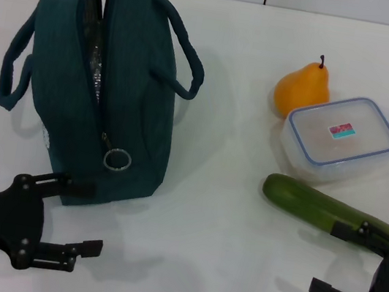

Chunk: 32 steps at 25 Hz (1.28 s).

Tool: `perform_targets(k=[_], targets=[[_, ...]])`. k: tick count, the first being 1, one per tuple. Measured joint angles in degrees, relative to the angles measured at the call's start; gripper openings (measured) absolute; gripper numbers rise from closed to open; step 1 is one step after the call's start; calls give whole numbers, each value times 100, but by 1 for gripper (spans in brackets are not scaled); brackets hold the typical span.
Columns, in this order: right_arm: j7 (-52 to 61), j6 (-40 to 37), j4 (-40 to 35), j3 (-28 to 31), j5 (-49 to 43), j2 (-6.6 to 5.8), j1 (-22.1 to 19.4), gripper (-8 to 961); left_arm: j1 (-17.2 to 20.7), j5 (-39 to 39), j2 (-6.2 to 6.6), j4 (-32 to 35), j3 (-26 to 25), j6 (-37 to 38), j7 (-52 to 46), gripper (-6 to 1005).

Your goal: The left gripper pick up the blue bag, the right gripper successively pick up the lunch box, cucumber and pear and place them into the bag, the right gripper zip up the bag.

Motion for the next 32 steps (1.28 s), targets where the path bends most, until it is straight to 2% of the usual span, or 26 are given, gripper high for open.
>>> perform_targets(k=[10,15,16,19,24,30,32], targets=[[0,-2,4,0,1,0,0,867,-9,-7,-3,0,0,0,-13,871],[11,-6,8,0,44,0,0,865,0,-5,40,0,-23,-1,-416,869],[17,-14,8,0,56,0,-1,864,23,-10,150,0,-70,-1,-977,869],[31,-42,7,0,68,0,0,863,35,-25,318,10,-204,1,-1778,868],[34,-81,-25,0,71,0,3,860,-56,-29,765,54,-502,10,-3295,867],[41,-106,-35,0,80,0,55,857,-188,78,1116,627,-551,165,-4464,865],[42,-107,-26,-4,80,0,71,856,-358,95,1256,858,-610,314,-5008,864]])
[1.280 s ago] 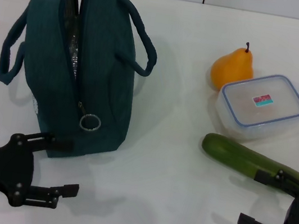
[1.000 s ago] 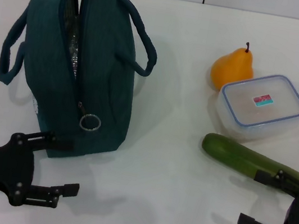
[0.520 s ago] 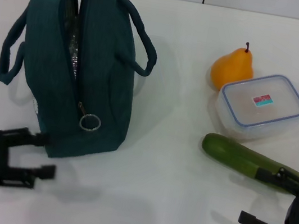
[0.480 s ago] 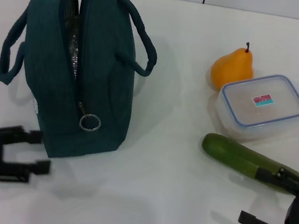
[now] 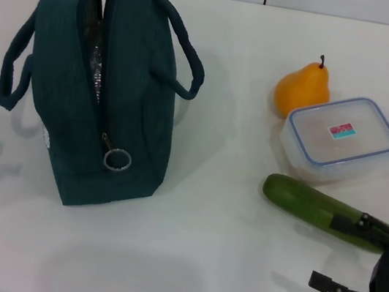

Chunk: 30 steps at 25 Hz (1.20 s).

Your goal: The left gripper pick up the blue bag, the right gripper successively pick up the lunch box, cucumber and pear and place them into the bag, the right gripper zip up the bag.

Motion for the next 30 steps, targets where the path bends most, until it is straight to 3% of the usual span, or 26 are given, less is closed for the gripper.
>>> perform_targets(k=[4,11,14,17,30], targets=[[2,0,11,-7,0,0,17,854,-451,31,184,205,-59,22,-1349,863],[2,-18,32,-19,0,7,76,851,-1168,333,260,639,-62,-223,-3152,861],[3,-21,34,-5,-1,8,81,849,-1409,730,217,1132,-31,-327,-3657,860],[2,-3,35,-5,-1,9,87,848,-1694,1368,88,1591,16,-387,-4030,859],[2,92,46,4,-1,9,87,841,-2258,1797,-153,1722,705,-389,-4554,859]])
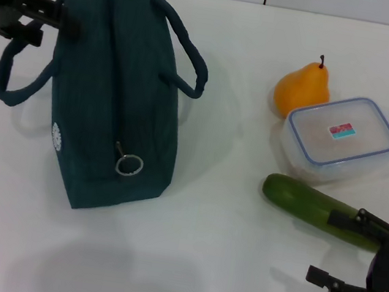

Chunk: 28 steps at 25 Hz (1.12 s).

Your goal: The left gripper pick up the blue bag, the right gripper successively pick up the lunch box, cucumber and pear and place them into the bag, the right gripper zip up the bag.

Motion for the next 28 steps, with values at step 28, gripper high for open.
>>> perform_targets(k=[28], targets=[[-40,32,6,-1,31,0,0,827,-509,553,-37,120,506,120,-669,834]])
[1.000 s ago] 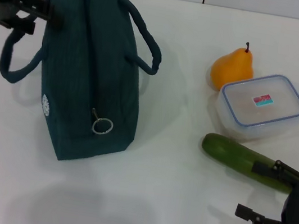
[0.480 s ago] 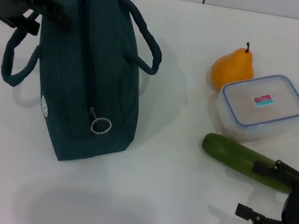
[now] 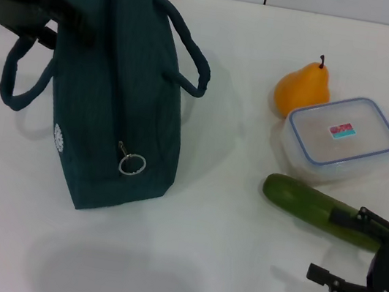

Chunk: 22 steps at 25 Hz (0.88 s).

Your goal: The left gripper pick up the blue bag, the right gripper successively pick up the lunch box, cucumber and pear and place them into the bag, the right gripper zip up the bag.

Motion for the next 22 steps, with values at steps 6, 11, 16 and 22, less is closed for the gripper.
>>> perform_targets(k=[6,11,16,22], targets=[[-4,8,0,0,31,0,0,824,2,-34,-91,12,23,-27,224,612],[-4,-10,0,0,31,0,0,822,2,-29,-95,1,91,-38,189,476],[0,-22,49,0,35,0,-3,819,3,-67,-71,-19,75,-38,134,313],[12,-31,72,0,105,0,-1,816,26,-168,-80,-26,70,-28,179,119]])
